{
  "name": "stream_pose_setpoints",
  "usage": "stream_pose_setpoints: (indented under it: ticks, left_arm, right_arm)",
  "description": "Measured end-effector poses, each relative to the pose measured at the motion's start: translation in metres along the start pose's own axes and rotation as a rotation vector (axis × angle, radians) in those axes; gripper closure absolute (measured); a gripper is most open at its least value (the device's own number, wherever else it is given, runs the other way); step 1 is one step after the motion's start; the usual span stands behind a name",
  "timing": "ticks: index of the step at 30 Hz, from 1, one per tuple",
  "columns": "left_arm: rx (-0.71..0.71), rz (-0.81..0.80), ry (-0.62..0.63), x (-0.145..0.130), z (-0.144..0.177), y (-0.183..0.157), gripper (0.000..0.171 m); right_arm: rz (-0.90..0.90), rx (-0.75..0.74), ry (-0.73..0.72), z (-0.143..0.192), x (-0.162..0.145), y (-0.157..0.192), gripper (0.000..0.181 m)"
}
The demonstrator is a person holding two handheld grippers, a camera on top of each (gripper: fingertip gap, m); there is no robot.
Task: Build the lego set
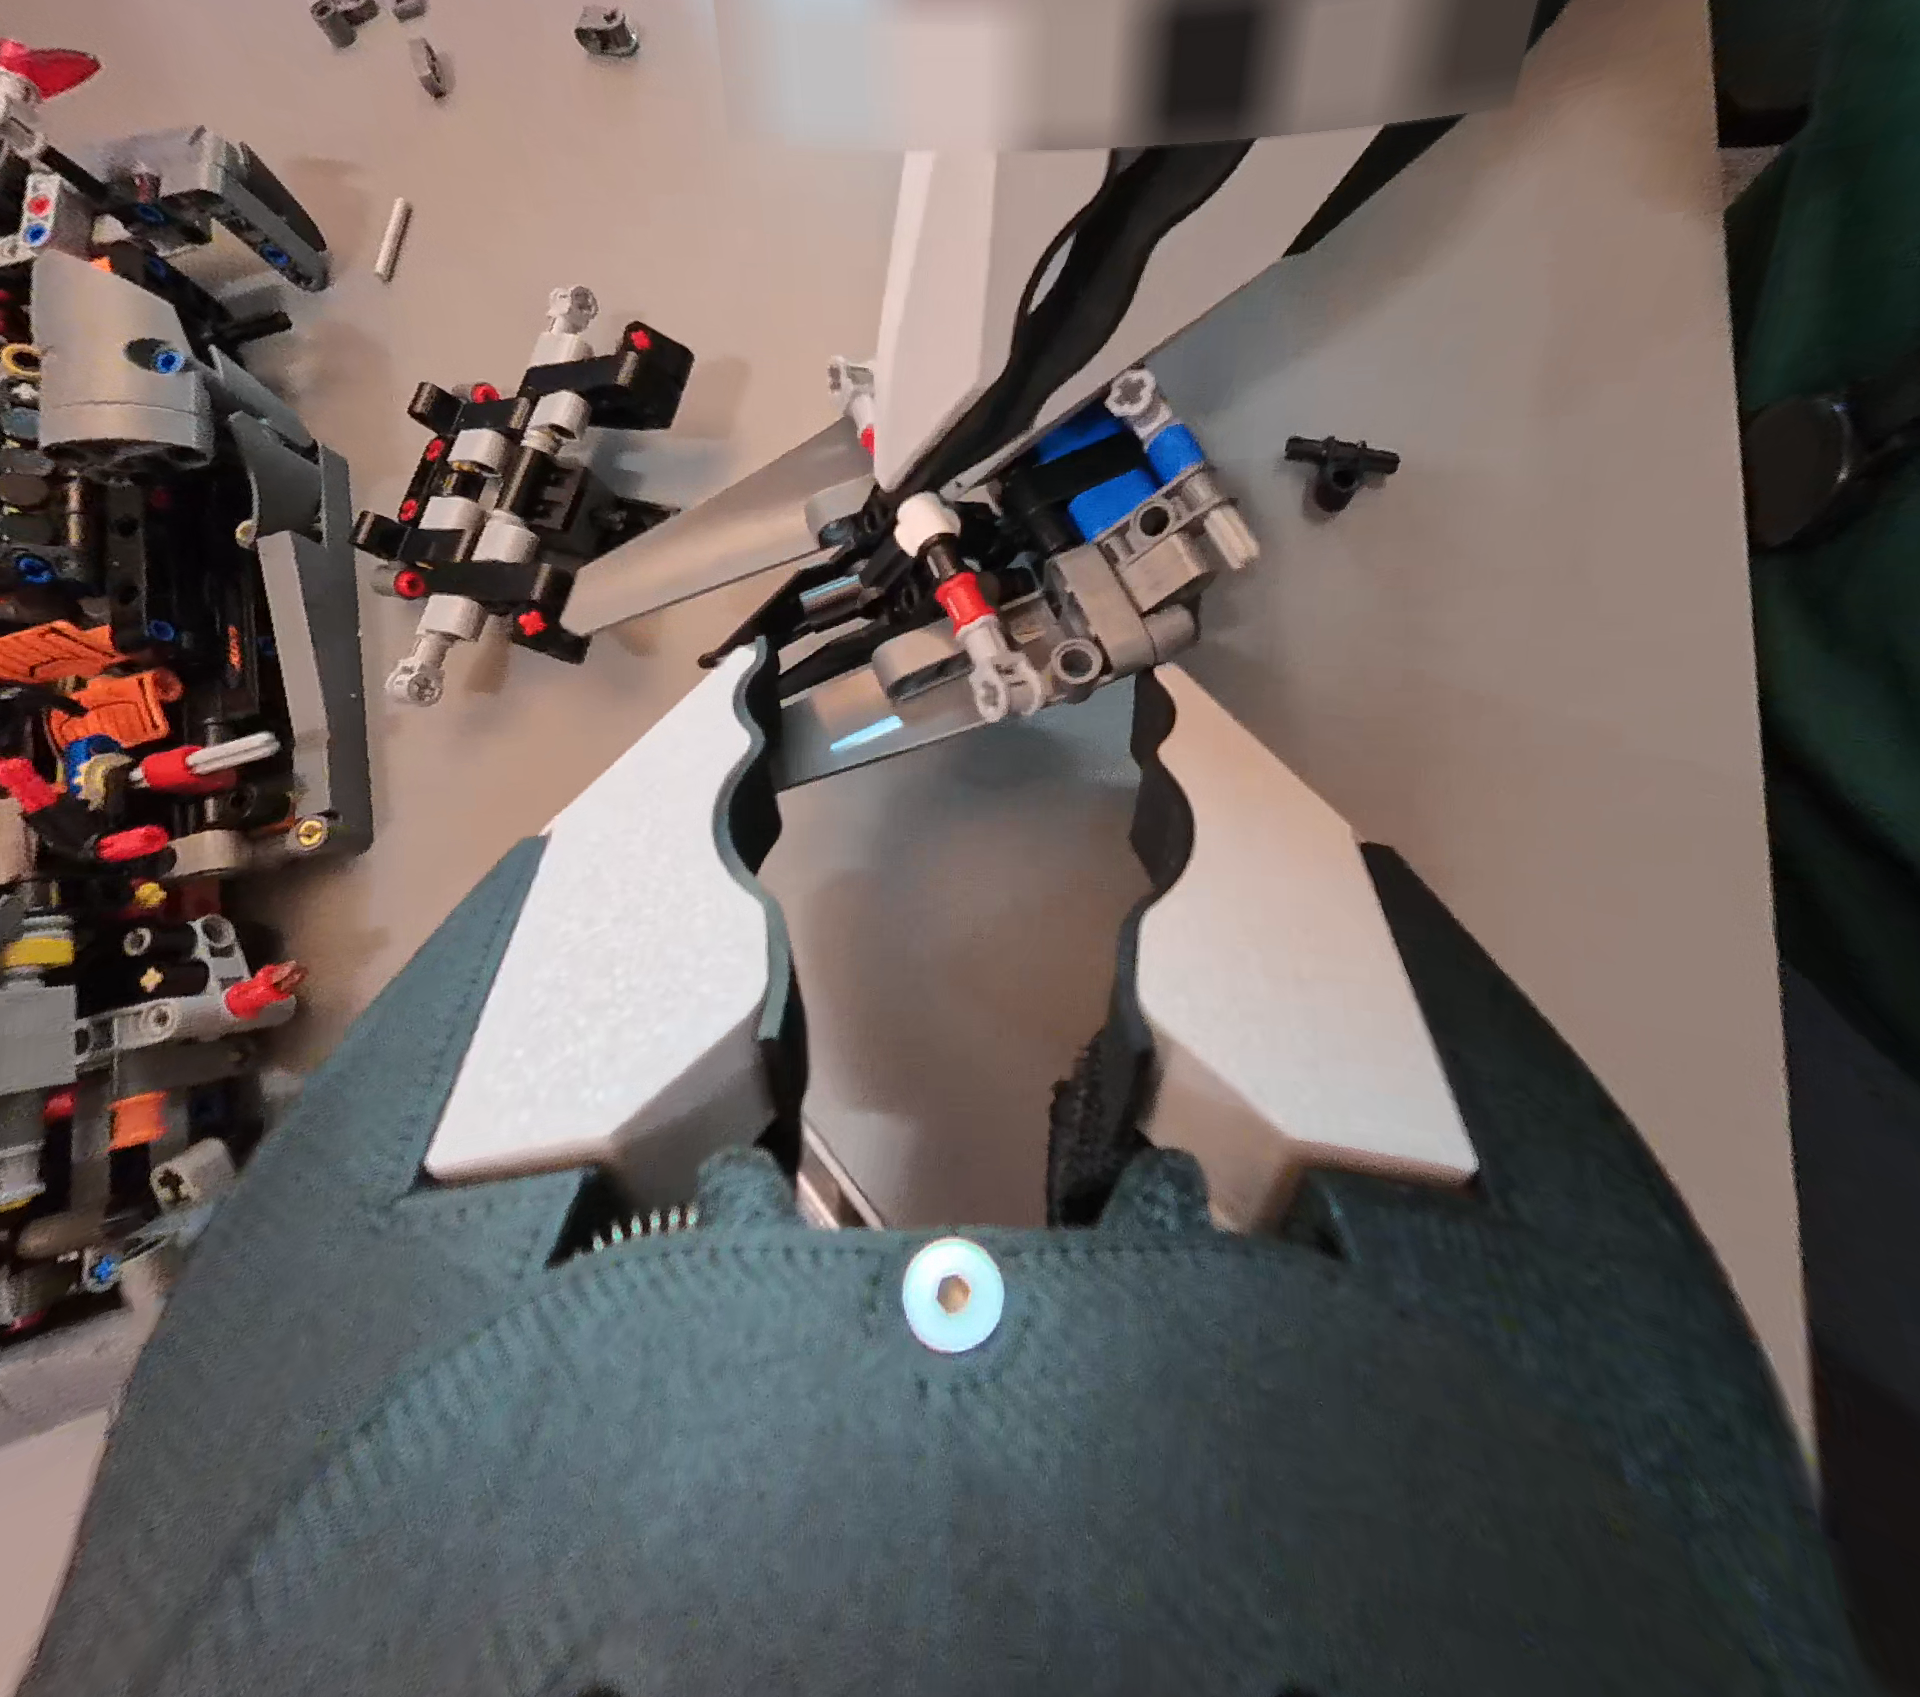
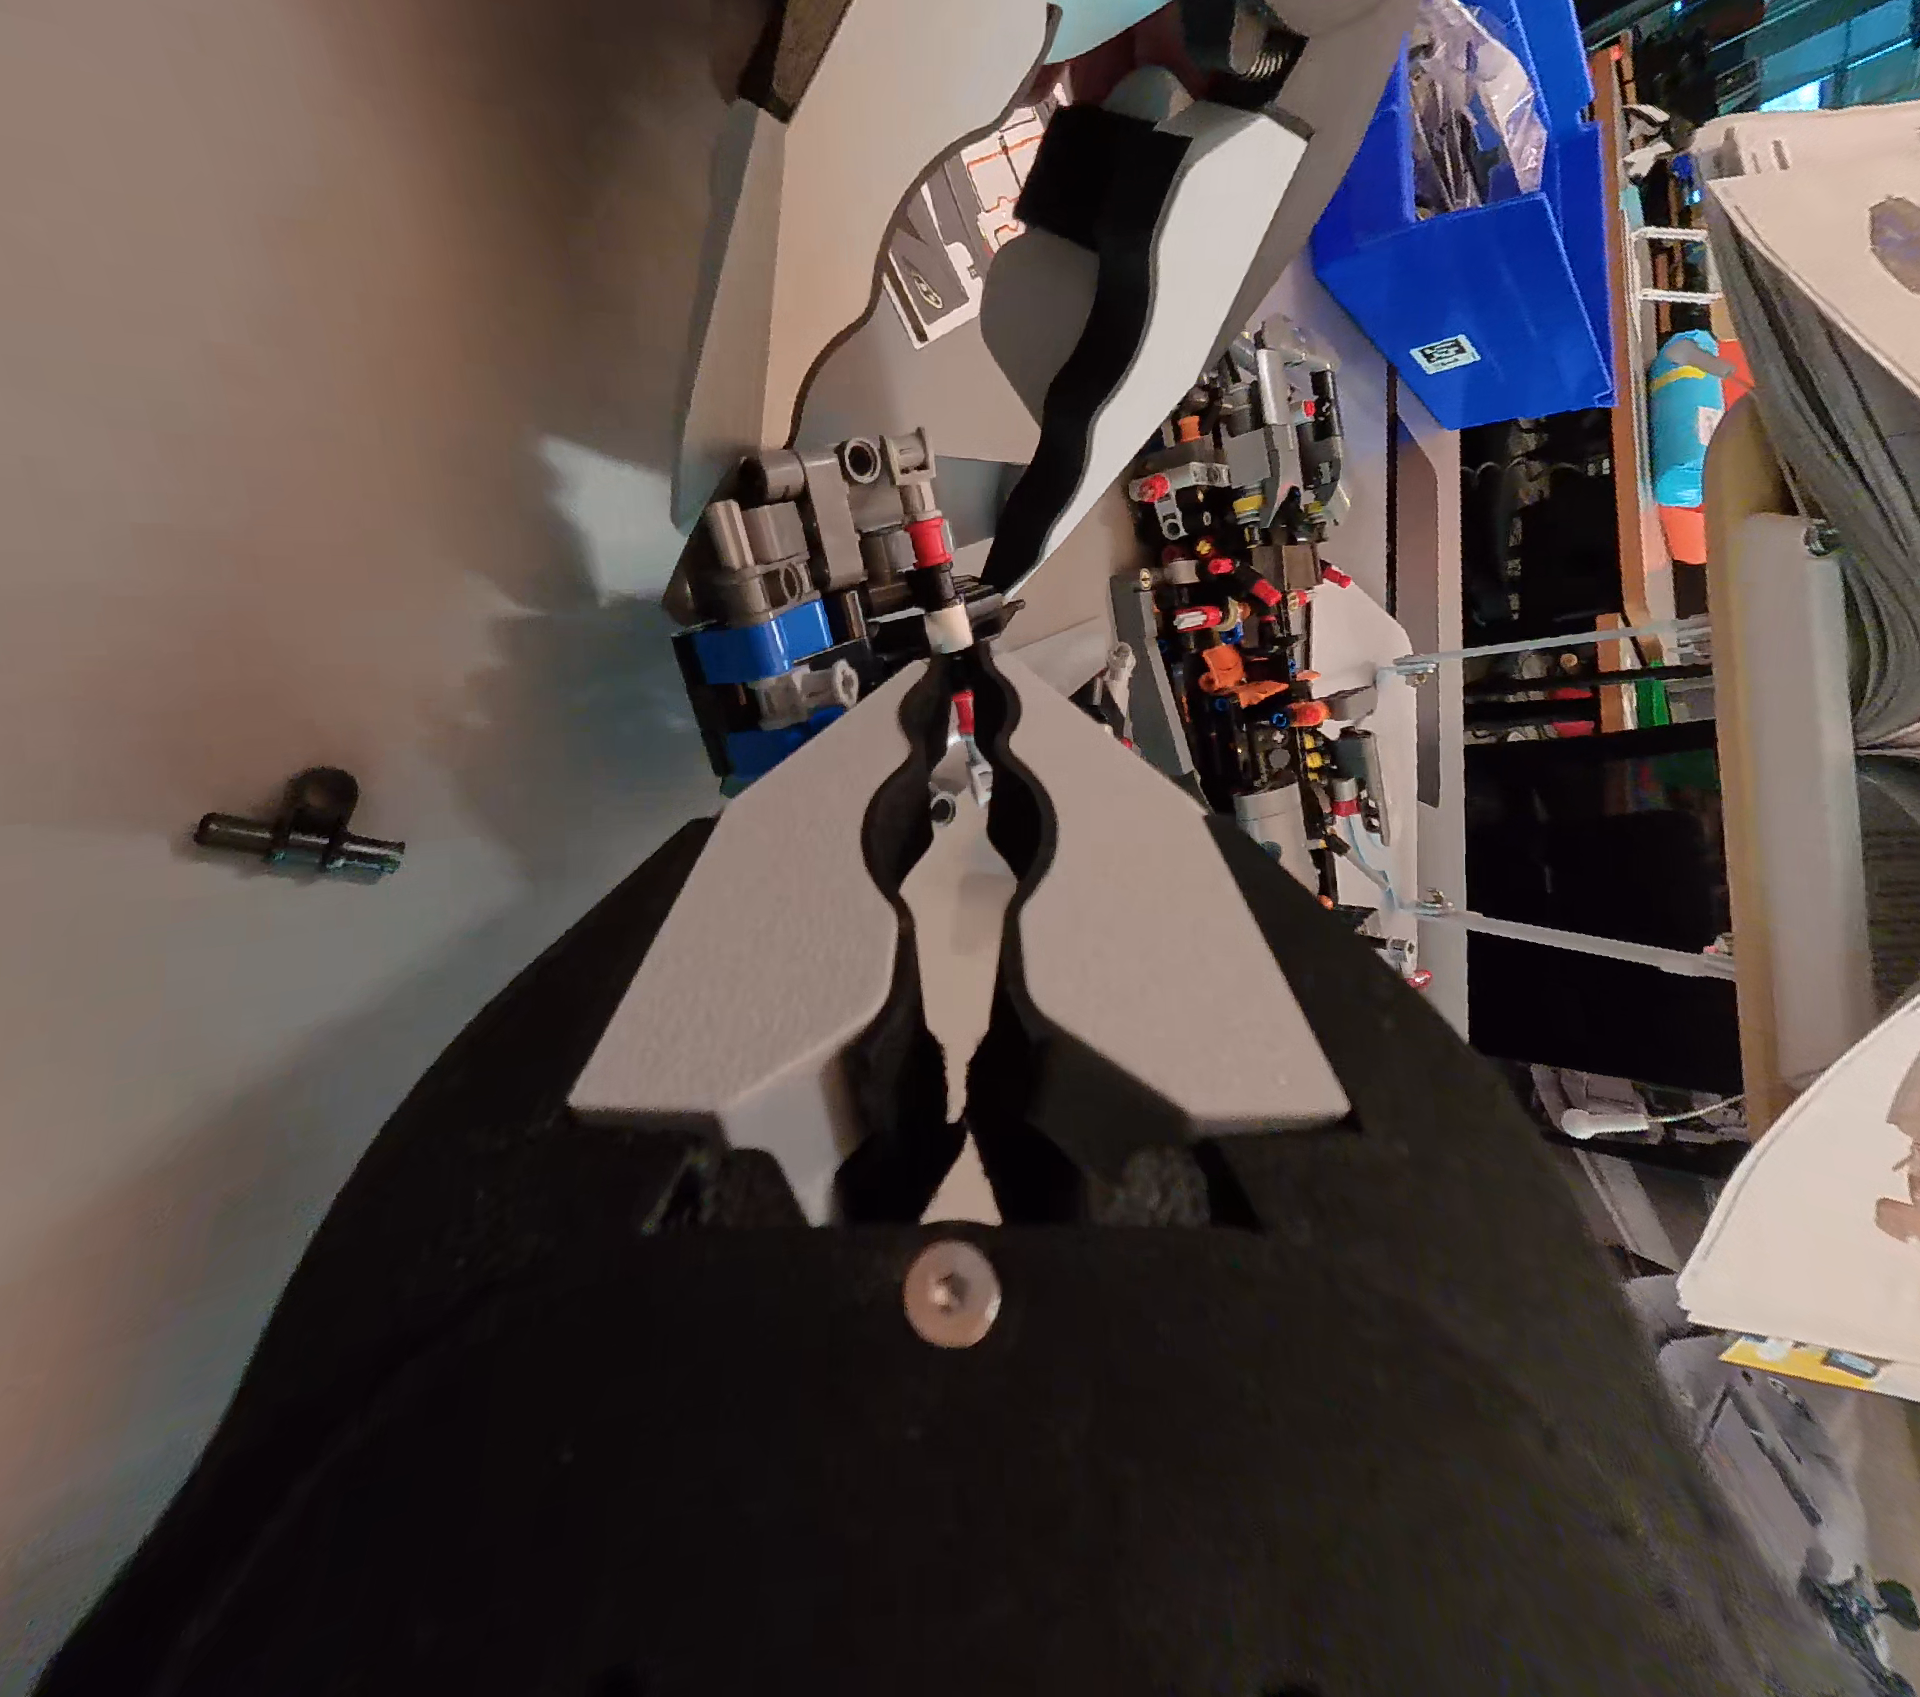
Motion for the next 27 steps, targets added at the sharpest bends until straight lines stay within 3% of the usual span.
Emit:
stream_pose_setpoints:
  ticks: [19, 24, 27]
  left_arm:
    - [-0.035, 0.065, -0.115, -0.01, 0.017, -0.005, 0.098]
    - [0.085, 0.126, -0.26, -0.005, 0.044, 0.0, 0.092]
    - [0.134, 0.167, -0.382, -0.003, 0.062, 0.002, 0.095]
  right_arm:
    - [-0.052, 0.033, -0.108, 0.0, 0.008, 0.0, 0.18]
    - [-0.294, 0.097, -0.242, 0.007, -0.001, -0.022, 0.18]
    - [-0.56, 0.217, -0.405, 0.015, -0.005, -0.041, 0.18]
Point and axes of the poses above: each gripper's, where its closed fingertips meet, z back along the fingers, x out of its top, y = z × x across the jaws, the point moved 8 cm from there along z, back along the fingers, and after that the axes turned 1 degree about y, right-handed, at the moved point
